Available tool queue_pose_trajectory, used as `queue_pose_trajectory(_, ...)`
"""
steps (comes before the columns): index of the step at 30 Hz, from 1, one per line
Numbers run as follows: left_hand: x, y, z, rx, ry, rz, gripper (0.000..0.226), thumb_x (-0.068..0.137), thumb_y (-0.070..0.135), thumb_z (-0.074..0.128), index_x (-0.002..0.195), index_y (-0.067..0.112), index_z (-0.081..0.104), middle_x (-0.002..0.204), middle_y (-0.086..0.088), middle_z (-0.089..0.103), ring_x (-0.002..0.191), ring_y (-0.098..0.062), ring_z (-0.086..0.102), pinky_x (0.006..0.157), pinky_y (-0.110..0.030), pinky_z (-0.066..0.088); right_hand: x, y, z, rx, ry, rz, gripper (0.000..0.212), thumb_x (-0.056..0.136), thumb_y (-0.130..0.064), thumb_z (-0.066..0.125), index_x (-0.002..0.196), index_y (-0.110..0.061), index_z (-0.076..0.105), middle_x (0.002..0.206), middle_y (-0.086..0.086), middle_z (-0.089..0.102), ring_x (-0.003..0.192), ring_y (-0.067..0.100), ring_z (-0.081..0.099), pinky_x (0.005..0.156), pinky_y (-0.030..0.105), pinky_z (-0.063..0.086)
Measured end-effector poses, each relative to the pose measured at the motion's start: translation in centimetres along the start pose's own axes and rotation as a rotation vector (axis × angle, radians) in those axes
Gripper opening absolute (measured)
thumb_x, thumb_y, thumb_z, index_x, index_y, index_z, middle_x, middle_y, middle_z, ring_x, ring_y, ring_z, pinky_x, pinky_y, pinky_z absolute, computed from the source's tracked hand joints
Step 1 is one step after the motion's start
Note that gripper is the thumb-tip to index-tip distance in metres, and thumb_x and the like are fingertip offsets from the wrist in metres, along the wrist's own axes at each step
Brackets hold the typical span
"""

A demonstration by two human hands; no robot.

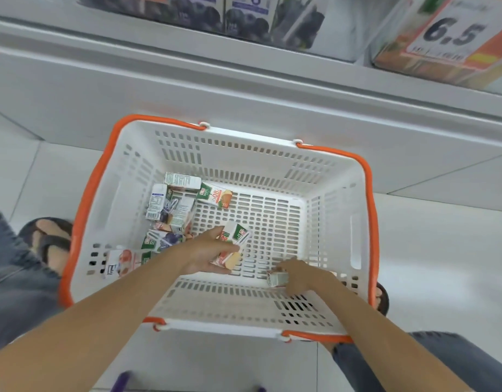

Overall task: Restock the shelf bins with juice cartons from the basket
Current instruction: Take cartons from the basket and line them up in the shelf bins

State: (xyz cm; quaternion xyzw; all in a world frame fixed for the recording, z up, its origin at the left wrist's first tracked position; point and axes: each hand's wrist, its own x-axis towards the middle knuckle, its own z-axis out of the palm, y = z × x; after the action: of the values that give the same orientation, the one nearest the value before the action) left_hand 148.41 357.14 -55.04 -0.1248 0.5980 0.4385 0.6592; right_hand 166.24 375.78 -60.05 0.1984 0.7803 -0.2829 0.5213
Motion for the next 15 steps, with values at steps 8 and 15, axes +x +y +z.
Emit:
queue_pose_trajectory(8, -0.7, 0.3, -0.3, 0.048, 0.051, 0.072, 0.110, 0.069, 0.029, 0.084, 0.154, 0.027, 0.014, 0.156, -0.005, 0.028, 0.124, -0.025, 0.051, 0.075, -0.040, 0.060, -2.2, -1.4, -2.4, 0.311, 0.375, -0.104, 0.038, 0.075, -0.047, 0.072, 0.103, -0.023, 0.064, 0.095, -0.006, 0.066, 0.073, 0.010, 0.061, 0.062, 0.025, 0.052)
queue_pose_trajectory(15, -4.5, 5.0, 0.4, 0.209, 0.006, 0.233, 0.126, 0.052, 0.063, 0.078, 0.153, 0.029, 0.012, 0.146, -0.007, 0.047, 0.108, -0.020, 0.063, 0.079, -0.034, 0.057, -10.0, -7.8, -11.7, 0.548, 0.365, -0.490, 0.033, 0.077, -0.026, 0.078, 0.105, -0.029, 0.061, 0.057, -0.014, 0.053, 0.054, 0.007, 0.048, 0.053, 0.014, 0.039)
